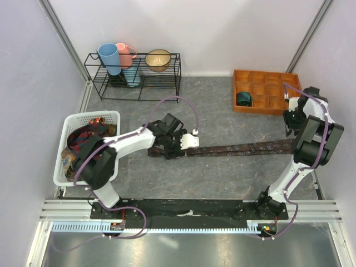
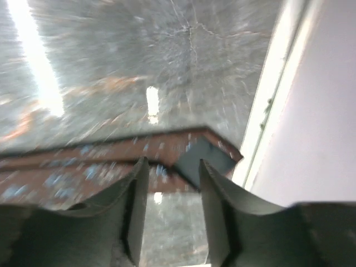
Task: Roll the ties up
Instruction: Roll the tie at the center of the board.
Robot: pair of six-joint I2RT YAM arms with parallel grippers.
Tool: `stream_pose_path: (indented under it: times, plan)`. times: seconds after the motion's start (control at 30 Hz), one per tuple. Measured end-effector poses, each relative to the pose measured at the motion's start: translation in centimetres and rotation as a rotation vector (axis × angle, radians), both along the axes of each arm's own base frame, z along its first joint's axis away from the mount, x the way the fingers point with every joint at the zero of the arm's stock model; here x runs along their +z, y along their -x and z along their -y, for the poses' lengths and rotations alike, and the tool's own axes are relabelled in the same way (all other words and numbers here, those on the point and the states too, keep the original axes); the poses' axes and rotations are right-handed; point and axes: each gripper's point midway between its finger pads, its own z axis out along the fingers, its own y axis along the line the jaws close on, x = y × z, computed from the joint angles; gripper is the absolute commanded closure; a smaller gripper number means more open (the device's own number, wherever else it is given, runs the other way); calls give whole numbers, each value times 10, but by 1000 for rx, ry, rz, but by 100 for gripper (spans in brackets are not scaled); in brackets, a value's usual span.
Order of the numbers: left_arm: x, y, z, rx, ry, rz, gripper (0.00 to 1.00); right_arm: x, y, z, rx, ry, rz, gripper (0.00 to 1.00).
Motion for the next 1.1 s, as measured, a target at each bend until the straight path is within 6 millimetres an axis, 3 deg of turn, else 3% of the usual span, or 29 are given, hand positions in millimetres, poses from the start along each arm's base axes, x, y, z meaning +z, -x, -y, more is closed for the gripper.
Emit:
stream_pose_path:
  times: [0.07,0.2,0.27,0.3,0.37,0.43,0.5,0.57,0.63,0.73,0.83,0.93,1.1]
  plan:
    - [17,0,-6,11,30,28,19,23,-6,-5,17,-11,59,44]
    - [77,-9,-25,83,168,138,18,98,-26,-22,90,-33,269,35]
    - [101,-23,-44,162,228,188,16,142,-38,-36,138,-33,391,27]
    - [117,-29,-51,201,271,225,16,164,-45,-49,177,-39,452,18]
    - [145,-37,-63,250,341,306,13,206,-60,-89,281,-77,570,6]
    - [171,-31,-64,231,420,382,13,235,-70,-139,353,-182,684,2]
    - [184,-17,-58,168,478,424,7,257,-67,-196,413,-374,782,2]
    - [181,-9,-56,126,478,426,4,268,-63,-231,413,-559,838,2]
    - [169,-7,-55,100,438,394,9,266,-63,-263,398,-740,828,2]
    - [131,-13,-68,109,324,258,11,232,-66,-309,381,-905,716,5]
    - [90,-15,-99,146,220,137,12,181,-41,-369,398,-1011,522,12]
    - [63,-8,-119,126,151,87,15,138,-3,-425,436,-1085,333,24]
    - [25,16,-126,52,80,-17,20,89,33,-483,424,-1159,141,41]
